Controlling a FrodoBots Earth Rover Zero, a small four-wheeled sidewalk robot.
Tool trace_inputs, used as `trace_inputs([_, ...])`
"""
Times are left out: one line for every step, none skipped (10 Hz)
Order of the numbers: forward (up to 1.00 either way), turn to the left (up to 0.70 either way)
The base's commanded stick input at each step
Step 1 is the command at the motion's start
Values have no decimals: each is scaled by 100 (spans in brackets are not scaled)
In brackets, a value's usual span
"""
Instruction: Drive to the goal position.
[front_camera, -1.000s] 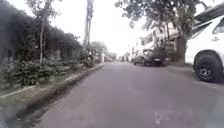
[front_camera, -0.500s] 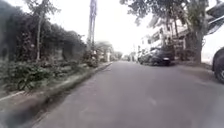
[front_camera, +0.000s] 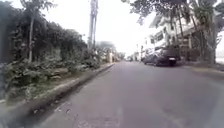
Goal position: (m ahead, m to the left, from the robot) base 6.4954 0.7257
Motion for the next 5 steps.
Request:
trace_inputs([100, -30])
trace_inputs([100, -30])
trace_inputs([100, -30])
trace_inputs([100, -30])
trace_inputs([100, -30])
